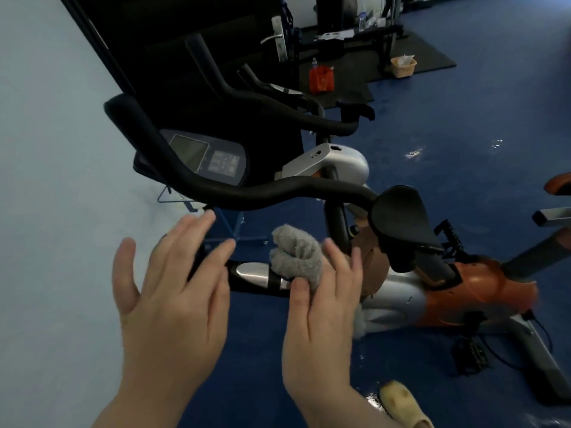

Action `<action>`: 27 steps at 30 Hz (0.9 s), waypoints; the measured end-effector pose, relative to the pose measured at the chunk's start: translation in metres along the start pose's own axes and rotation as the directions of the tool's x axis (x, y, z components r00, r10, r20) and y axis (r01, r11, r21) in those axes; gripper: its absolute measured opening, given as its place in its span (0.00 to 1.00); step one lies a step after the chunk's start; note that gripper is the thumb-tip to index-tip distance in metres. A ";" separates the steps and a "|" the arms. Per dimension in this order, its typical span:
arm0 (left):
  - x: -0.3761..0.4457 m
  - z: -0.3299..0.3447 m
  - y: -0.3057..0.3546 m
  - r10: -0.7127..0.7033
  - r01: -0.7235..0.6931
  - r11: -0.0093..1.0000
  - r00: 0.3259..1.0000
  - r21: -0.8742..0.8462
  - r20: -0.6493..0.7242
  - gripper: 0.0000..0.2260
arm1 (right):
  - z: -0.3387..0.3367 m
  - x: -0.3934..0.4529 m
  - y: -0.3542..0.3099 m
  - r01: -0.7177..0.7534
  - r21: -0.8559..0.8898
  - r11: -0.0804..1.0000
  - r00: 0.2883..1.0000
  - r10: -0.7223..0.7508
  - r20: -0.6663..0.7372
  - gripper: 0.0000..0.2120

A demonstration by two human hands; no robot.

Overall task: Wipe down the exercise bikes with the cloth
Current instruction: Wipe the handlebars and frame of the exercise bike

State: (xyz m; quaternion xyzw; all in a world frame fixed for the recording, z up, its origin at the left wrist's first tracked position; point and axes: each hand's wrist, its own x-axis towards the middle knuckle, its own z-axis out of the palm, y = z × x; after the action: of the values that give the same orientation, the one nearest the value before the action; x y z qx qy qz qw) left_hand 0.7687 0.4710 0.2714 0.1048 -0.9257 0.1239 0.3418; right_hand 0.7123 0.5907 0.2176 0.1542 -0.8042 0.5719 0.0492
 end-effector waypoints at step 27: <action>-0.044 0.019 0.082 -0.138 0.255 0.772 0.961 -0.582 0.238 0.26 | -0.074 0.025 0.050 0.612 -0.171 0.772 0.780 -0.553 0.293 0.19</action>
State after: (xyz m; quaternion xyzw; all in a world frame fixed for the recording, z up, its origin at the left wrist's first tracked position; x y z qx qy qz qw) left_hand 0.7668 0.5473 0.2155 0.0968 -0.9271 -0.2265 0.2827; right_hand 0.6665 0.6700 0.2034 0.4535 -0.7828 0.3976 0.1530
